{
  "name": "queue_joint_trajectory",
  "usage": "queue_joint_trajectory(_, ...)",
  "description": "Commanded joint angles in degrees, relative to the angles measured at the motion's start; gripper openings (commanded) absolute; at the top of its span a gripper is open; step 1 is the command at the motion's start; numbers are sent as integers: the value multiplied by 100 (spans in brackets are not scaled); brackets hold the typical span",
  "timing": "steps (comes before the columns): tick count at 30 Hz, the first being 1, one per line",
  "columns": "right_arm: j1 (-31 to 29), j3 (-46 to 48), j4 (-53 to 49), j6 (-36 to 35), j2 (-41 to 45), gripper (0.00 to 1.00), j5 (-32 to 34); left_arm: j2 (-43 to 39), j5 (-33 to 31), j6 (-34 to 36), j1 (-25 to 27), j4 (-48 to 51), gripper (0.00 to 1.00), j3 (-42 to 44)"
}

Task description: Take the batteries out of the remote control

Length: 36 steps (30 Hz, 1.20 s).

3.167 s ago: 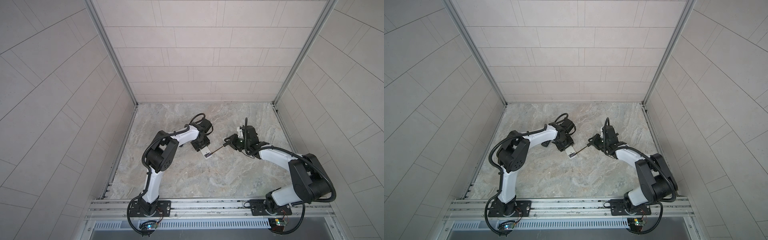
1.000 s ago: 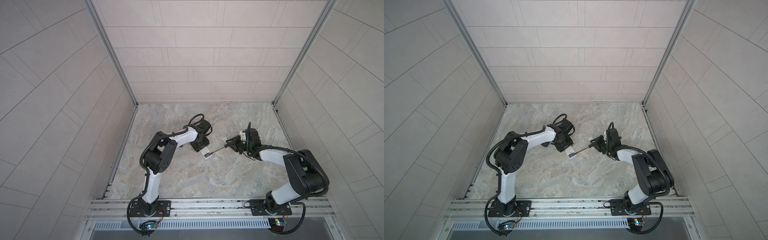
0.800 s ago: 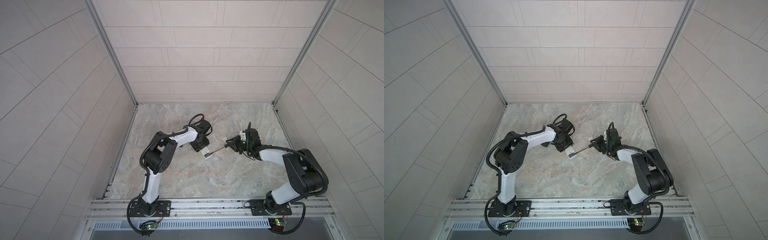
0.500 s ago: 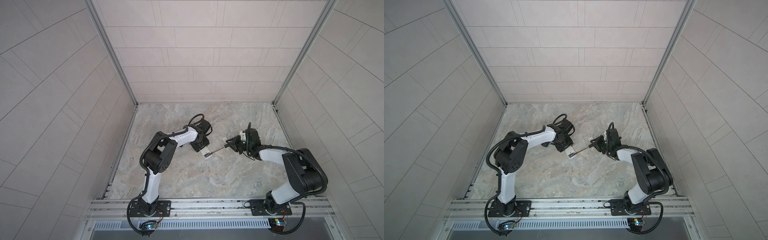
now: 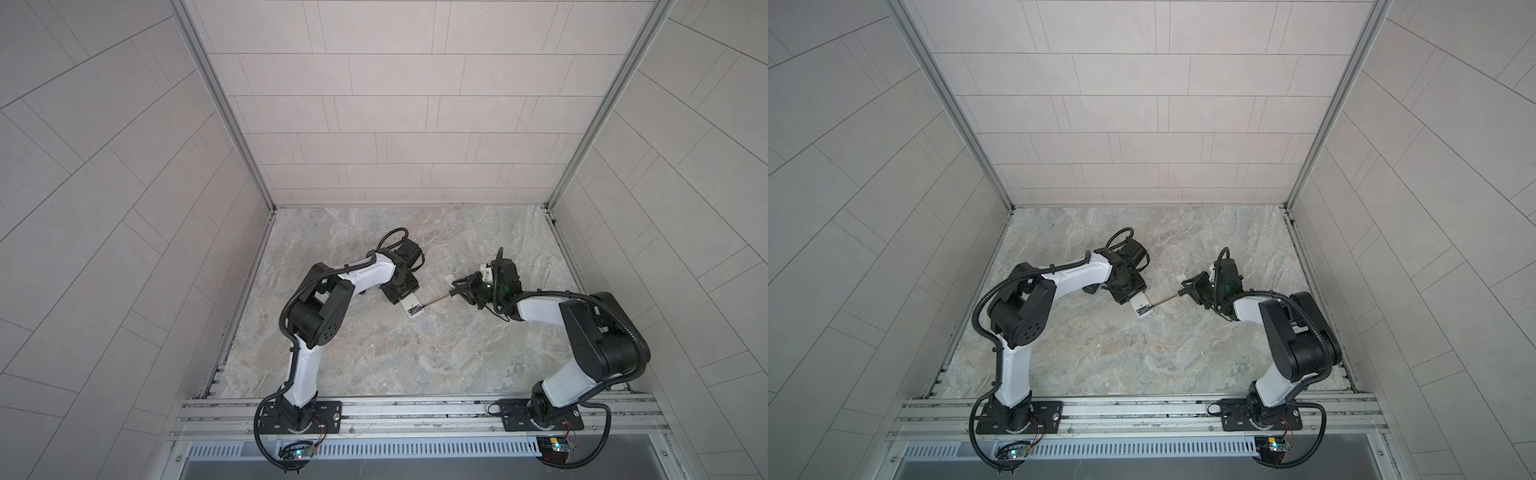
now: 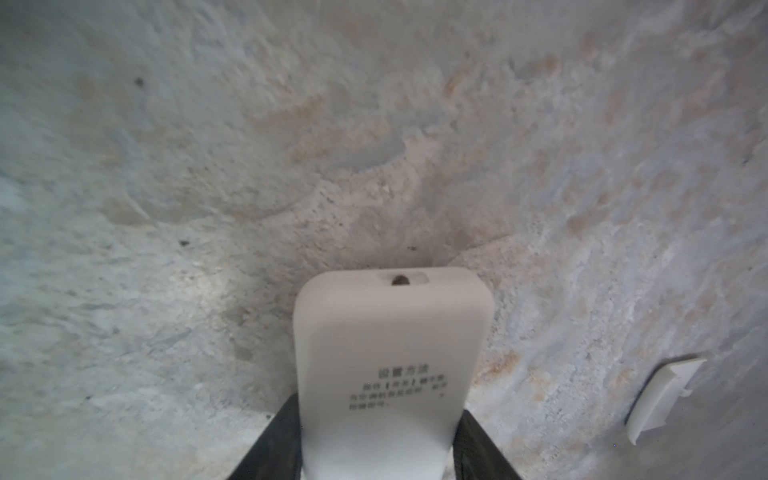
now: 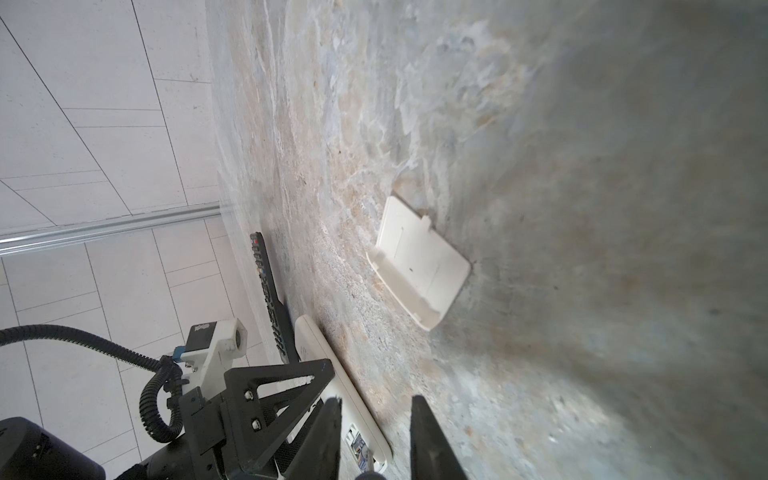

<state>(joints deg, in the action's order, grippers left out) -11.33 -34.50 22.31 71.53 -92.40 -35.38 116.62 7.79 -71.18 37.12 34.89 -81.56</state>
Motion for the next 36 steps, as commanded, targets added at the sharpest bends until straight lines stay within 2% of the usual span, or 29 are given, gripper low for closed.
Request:
queue_joint_trajectory(1,-141,296,-780,-376,-382,0,537,210,280,-261,66,135,38,298)
queue_joint_trajectory(36,-141,804,239,454,-706,0,544,105,247,-344,50,26,38,413)
